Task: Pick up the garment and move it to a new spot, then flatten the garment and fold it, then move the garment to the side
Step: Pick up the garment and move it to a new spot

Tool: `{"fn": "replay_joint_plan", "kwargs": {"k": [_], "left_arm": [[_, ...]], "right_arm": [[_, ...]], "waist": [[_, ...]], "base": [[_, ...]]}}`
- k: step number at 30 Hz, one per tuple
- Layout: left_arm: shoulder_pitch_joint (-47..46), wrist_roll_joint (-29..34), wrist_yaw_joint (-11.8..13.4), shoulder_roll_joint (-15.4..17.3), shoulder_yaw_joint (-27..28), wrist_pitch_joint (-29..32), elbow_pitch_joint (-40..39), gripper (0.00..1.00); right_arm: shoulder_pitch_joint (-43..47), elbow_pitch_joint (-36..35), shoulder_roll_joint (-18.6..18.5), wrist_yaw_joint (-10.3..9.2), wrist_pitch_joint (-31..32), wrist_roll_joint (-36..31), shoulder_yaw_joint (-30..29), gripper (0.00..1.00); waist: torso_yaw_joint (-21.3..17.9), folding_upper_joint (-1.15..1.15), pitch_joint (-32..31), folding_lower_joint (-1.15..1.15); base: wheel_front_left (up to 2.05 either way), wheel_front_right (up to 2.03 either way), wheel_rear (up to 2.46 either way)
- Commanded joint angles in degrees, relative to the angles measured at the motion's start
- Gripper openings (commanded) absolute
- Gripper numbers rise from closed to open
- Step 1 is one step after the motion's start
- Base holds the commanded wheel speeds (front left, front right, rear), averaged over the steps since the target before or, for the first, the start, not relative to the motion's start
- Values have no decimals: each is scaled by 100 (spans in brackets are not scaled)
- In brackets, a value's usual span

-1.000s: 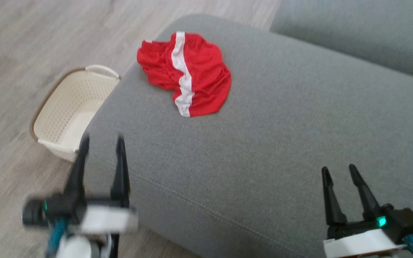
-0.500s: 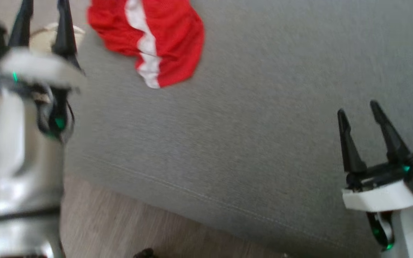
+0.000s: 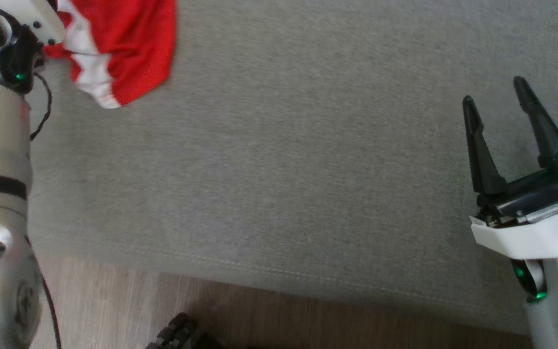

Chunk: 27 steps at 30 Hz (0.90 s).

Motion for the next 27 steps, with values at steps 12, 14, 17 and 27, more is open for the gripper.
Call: {"fn": "replay_joint_plan", "kwargs": {"k": [12, 14, 17, 27], "left_arm": [[-190, -118, -198, 312, -127, 268, 943, 100], [-39, -144, -228, 292, -210, 46, 959, 0], [193, -196, -244, 239, -374, -354, 900, 0], [824, -398, -248, 346, -1372, -1878, 58, 0]], "right_arm": [[-42, -440, 42, 35, -46, -9, 113, 100], [8, -394, 106, 35, -46, 23, 132, 100], [81, -331, 186, 35, -46, 67, 189, 100], [214, -166, 527, 35, -46, 125, 292, 100]], "waist": [[-423, 0, 303, -1], [-428, 0, 136, -1], [-432, 0, -118, -1], [-492, 0, -935, -1]], "base": [[0, 0, 0], [0, 0, 0], [0, 0, 0], [0, 0, 0]]}}
